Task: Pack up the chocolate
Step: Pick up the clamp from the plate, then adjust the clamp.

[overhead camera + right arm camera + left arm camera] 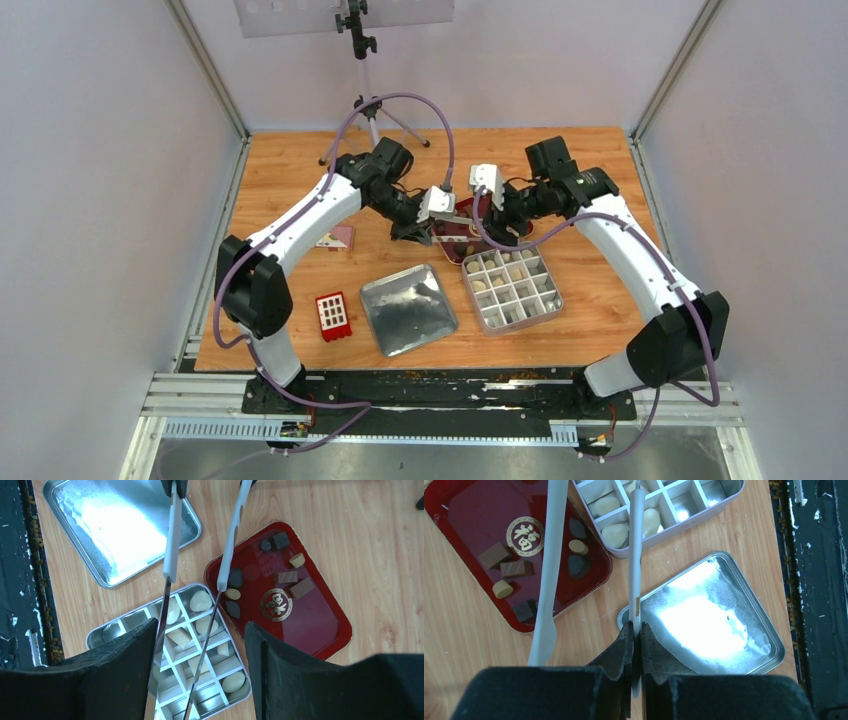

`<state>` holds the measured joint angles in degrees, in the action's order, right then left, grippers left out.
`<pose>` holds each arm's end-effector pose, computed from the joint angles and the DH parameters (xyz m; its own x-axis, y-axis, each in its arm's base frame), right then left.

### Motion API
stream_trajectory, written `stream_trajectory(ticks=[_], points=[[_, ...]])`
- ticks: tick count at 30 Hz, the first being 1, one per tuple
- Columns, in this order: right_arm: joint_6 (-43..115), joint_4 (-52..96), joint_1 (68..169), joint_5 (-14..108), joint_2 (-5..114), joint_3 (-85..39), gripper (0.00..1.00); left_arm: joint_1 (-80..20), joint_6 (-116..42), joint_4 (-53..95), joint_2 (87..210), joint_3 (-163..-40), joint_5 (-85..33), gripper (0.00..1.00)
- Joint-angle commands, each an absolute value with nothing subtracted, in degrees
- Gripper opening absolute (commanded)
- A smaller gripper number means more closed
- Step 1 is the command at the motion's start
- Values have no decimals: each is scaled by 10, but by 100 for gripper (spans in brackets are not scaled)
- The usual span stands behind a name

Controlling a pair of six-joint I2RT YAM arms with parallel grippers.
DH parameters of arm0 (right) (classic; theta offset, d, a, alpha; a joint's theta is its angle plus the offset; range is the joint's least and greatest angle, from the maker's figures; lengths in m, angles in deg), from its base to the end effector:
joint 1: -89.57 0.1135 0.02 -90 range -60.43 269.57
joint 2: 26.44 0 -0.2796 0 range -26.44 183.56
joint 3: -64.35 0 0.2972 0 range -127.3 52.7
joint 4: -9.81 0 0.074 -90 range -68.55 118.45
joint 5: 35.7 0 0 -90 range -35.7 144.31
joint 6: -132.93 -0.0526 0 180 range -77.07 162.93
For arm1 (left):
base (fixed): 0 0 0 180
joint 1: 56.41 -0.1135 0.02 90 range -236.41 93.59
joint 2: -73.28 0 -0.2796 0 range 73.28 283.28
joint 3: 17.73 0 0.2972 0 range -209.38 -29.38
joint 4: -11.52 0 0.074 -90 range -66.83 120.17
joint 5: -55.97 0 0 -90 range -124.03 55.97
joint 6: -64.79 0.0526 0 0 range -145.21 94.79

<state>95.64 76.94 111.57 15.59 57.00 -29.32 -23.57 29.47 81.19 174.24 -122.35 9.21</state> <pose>0.3060 0.1591 0.3477 0.0139 -0.6639 -0.7477 -0.9869 0.1112 -0.1171 0.3295 -0.2556 0.3044 0.0695 0.6626 -0.7457 0.9900 -0.1377 -0.0301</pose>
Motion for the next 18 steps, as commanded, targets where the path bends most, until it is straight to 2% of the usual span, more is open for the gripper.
stream_trajectory(ticks=[1, 13, 15, 18], points=[[983, 796, 1121, 162, 588, -328, 63, -241, 304, 792, 1719, -1215, 145, 0], [981, 820, 1161, 167, 614, -335, 56, -246, 265, 753, 1741, -1223, 176, 0], [967, 804, 1161, 177, 613, -329, 51, -247, 256, 747, 1745, -1224, 184, 0], [960, 789, 1162, 204, 609, -320, 37, -249, 244, 737, 1747, -1220, 191, 0]])
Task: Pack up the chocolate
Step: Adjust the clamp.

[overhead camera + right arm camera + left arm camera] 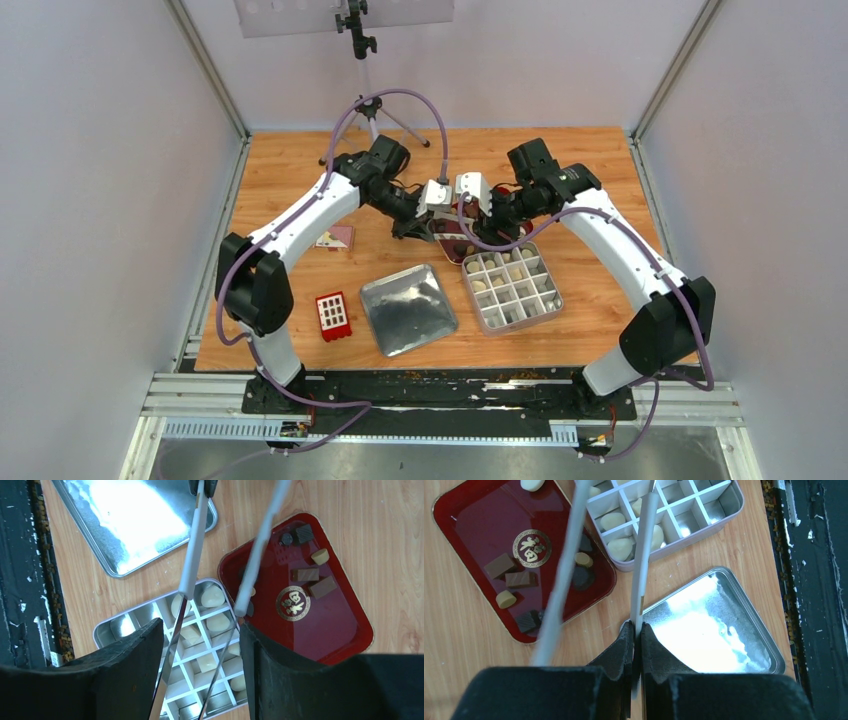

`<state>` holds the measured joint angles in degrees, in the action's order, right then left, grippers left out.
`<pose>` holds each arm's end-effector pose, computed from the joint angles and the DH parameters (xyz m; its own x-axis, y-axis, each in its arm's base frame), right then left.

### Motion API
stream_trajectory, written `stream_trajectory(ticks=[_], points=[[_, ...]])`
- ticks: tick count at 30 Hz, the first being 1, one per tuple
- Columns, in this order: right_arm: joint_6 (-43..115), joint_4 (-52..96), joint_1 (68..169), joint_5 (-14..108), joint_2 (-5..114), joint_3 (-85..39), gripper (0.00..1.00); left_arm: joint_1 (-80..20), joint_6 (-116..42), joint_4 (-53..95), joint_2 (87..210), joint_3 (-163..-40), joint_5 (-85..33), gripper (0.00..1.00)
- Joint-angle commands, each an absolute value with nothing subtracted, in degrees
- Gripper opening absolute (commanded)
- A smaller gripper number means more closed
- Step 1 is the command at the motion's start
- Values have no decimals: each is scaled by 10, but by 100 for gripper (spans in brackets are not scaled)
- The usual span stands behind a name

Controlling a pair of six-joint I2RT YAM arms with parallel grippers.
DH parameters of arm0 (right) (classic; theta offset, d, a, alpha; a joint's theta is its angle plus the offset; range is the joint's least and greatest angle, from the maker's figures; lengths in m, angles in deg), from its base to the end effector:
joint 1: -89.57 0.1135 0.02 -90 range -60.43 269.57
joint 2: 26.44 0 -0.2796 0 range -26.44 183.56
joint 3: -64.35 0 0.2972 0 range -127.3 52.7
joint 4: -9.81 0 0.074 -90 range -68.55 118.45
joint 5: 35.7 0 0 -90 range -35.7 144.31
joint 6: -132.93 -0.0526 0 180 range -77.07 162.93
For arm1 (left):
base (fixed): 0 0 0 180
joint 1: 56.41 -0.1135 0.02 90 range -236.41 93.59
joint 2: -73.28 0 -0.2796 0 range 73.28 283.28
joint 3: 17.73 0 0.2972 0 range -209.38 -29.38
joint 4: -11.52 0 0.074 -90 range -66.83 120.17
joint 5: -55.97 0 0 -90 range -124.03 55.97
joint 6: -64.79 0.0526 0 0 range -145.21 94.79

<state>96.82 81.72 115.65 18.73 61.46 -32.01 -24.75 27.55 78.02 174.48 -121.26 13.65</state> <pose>0.3062 0.1840 0.3322 0.0041 -0.7297 -0.6838 -0.9975 0.0455 -0.0544 0.3362 -0.2530 0.3014 0.0360 0.6075 -0.7935 0.9897 -0.1316 -0.0559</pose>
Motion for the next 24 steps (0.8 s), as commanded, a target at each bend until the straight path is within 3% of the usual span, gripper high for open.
stream_trajectory(ticks=[1, 3, 8, 13, 17, 24], points=[[956, 781, 1162, 218, 607, -314, 34, -250, 238, 730, 1746, -1217, 193, 0], [950, 769, 1162, 239, 601, -304, 29, -252, 230, 722, 1746, -1211, 191, 1], [915, 761, 1152, 279, 595, -286, 24, -259, 181, 674, 1726, -1177, 145, 32], [874, 801, 1096, 258, 625, -313, 20, -288, 123, 603, 1669, -1113, 101, 42], [841, 818, 1049, 238, 651, -345, 17, -304, 99, 585, 1626, -1075, 80, 45], [826, 824, 1022, 355, 704, -378, 10, -308, 61, 581, 1562, -1010, 86, 43]])
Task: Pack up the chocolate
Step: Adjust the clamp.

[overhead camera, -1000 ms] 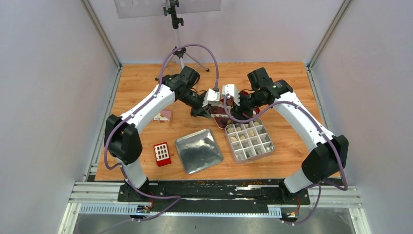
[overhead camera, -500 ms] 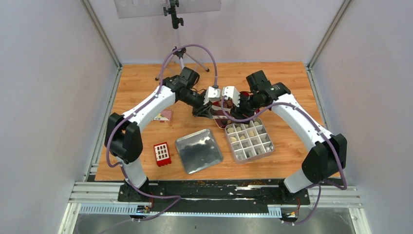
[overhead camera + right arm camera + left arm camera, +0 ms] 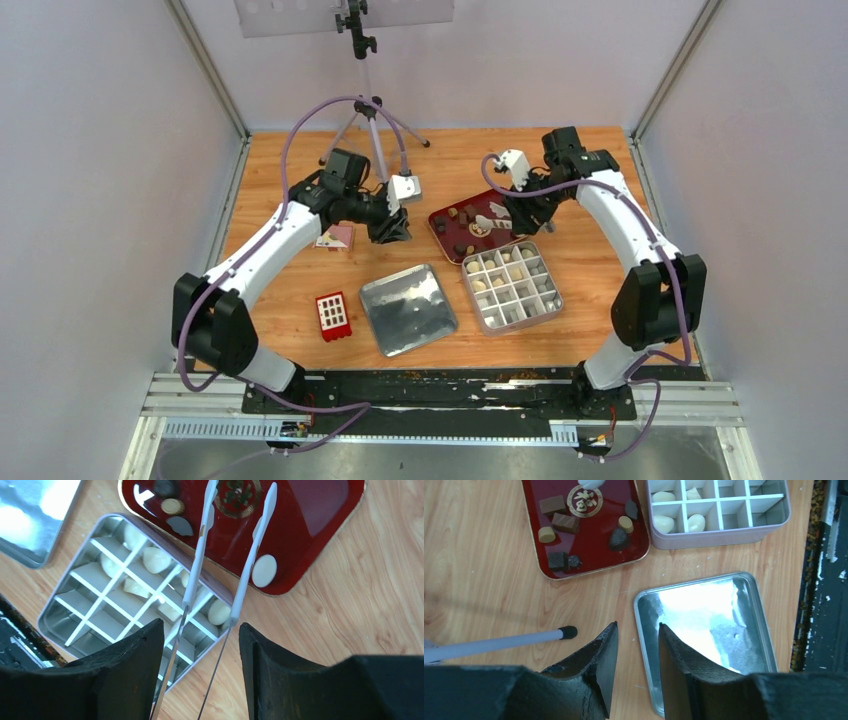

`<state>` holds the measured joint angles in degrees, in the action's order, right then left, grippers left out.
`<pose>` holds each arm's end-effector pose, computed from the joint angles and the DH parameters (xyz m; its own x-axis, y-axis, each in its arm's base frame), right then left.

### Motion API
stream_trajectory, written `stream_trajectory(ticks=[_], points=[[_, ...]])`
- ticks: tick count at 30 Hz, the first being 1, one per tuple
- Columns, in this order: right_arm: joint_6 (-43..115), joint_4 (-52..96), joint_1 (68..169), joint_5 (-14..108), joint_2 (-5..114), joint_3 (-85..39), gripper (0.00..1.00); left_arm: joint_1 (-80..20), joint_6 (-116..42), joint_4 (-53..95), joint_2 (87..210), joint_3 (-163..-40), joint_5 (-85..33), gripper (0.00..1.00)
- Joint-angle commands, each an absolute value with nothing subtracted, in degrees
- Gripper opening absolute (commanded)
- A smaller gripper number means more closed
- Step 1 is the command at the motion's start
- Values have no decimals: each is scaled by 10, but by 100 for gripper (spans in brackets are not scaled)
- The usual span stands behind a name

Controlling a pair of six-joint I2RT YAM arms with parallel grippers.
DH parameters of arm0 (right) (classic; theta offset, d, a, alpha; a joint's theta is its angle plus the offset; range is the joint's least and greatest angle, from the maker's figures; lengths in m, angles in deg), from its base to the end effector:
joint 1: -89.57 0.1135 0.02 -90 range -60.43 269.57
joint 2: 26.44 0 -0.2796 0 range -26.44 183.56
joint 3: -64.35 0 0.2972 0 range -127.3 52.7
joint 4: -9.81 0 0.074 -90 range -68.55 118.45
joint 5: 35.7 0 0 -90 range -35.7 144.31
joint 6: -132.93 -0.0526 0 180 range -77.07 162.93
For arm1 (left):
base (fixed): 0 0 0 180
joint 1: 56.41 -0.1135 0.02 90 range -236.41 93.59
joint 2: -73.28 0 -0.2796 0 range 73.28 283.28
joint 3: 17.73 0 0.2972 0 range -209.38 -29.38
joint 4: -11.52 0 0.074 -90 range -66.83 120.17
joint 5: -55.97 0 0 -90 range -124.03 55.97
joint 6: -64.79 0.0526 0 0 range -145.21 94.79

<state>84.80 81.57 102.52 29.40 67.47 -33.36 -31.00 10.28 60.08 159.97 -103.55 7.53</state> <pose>0.3666 0.1070 0.2993 -0.4342 -0.7211 -0.5399 -0.8690 0.4933 0.0402 0.3235 -0.1923 0.3020 -0.1460 0.5503 -0.8221 0.9771 0.2103 -0.0327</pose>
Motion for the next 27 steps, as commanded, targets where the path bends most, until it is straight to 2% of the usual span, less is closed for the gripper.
stream_trajectory(ticks=[1, 9, 12, 18, 27], points=[[825, 834, 1017, 367, 716, -388, 9, -308, 55, 580, 1556, -1003, 91, 43], [813, 939, 985, 403, 791, -490, 8, -308, 16, 558, 1537, -973, 74, 43], [811, 946, 984, 400, 794, -496, 10, -308, 16, 561, 1539, -976, 71, 43], [803, 933, 984, 409, 798, -484, 10, -308, 18, 569, 1548, -987, 71, 42], [789, 951, 981, 321, 793, -519, 10, -307, 41, 558, 1549, -983, 80, 43]])
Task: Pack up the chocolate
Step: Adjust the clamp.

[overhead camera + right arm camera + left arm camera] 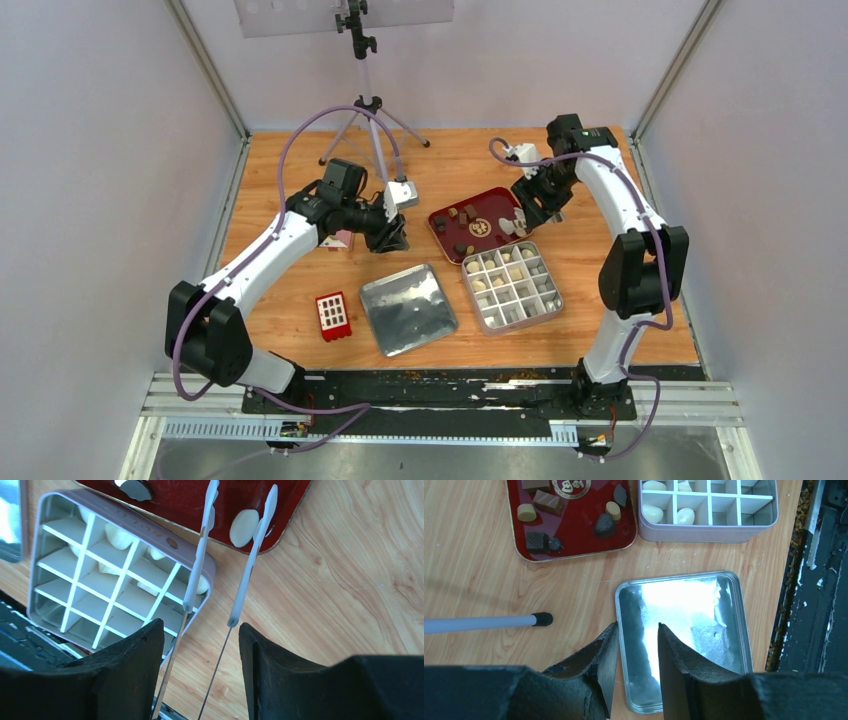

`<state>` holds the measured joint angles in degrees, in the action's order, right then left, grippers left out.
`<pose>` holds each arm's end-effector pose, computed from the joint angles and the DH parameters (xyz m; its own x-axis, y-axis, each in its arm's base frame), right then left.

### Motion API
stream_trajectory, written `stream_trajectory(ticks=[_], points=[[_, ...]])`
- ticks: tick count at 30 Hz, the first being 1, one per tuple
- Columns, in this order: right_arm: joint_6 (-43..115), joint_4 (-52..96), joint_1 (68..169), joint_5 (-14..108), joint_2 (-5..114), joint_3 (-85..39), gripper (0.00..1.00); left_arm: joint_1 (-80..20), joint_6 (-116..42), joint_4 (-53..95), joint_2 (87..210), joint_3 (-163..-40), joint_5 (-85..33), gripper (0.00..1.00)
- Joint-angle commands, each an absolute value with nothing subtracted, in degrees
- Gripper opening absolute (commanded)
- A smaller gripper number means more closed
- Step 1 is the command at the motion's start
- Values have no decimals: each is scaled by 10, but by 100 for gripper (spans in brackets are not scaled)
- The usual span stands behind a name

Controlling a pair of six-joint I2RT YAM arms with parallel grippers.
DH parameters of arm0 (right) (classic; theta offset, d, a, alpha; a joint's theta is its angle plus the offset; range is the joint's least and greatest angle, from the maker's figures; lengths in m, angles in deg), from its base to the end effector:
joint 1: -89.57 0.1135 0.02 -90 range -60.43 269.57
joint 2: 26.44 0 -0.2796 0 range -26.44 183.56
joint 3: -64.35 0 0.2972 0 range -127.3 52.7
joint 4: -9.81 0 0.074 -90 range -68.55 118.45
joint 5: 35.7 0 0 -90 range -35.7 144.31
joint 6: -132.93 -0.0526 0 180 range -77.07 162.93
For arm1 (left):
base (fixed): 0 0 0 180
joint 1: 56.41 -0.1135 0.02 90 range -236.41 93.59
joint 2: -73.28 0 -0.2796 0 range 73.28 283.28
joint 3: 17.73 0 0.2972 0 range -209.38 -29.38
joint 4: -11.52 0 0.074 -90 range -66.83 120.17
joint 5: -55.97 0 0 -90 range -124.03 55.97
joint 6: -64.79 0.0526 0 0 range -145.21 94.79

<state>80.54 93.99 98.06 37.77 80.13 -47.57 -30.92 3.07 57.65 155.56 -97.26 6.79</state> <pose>0.4129 0.0768 0.2871 -0.6490 -0.6884 -0.3238 -0.7475 0.6563 0.1029 0.3049 -0.1834 0.2906 -0.2607 0.5215 -0.8125 0.9507 0.2850 -0.1221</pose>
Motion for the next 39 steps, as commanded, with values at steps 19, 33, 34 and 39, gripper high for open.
stream_trajectory(ticks=[19, 33, 34, 39], points=[[771, 990, 1020, -23, 697, -507, 15, -140, 288, 273, 1621, -1016, 21, 58], [704, 936, 1021, 23, 676, -472, 32, -117, 333, 224, 1622, -990, -69, 22], [682, 918, 1021, 42, 674, -469, 36, -117, 324, 228, 1624, -995, -65, 18], [663, 912, 1027, 60, 684, -466, 52, -117, 276, 237, 1628, -1004, -61, 10]])
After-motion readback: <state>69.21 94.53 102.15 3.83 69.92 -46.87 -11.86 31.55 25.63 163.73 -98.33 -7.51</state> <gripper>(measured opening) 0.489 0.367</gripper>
